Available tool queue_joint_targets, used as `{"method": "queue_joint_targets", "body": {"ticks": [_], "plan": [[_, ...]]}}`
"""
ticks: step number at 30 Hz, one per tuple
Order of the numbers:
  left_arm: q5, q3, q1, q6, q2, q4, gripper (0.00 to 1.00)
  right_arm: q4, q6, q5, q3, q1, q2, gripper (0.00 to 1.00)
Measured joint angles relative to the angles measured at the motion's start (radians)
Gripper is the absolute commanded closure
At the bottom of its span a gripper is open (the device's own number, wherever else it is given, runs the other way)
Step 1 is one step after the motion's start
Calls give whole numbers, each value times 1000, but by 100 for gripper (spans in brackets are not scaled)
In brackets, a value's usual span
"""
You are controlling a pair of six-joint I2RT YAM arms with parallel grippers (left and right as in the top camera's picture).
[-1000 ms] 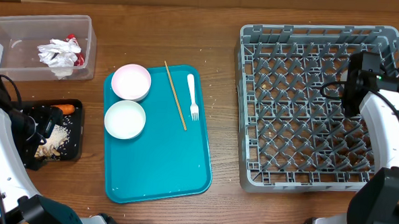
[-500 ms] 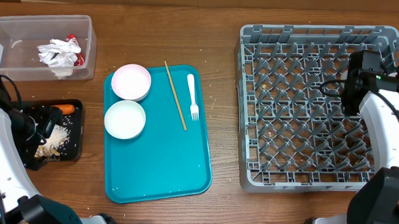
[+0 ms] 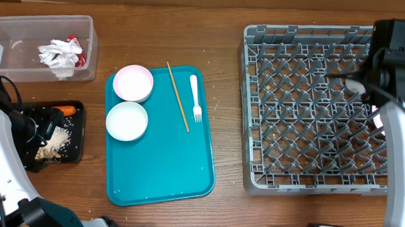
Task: Sort waste into correct bins and load items into the dishwasher rack
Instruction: 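Reach the right gripper to the wooden chopstick on the teal tray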
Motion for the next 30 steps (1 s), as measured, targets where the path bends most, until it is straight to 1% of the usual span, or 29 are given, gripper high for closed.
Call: {"method": "queue_joint_targets", "body": {"ticks": [2,4,6,8,11,13,18,24,30], "plan": [[0,0,0,0,0,0,0,24,-10,-219,10,64,-38,43],[0,0,0,0,0,0,0,54,-30,-385,11,128,-49,41],[0,0,0,0,0,0,0,81,-47,-508,11,208,-38,41],[0,0,0,0,0,0,0,103,-60,-557,11,282,-16,41],[0,0,0,0,0,0,0,137,-73,-579,11,424,57,41],[0,0,0,0,0,0,0,163,-77,-576,11,492,113,41],[0,0,0,0,0,0,0,278,-86,-538,11,615,300,42],[0,0,0,0,0,0,0,419,-90,-503,10,665,502,43],[0,0,0,0,0,0,0,526,-90,-485,10,687,624,44]]}}
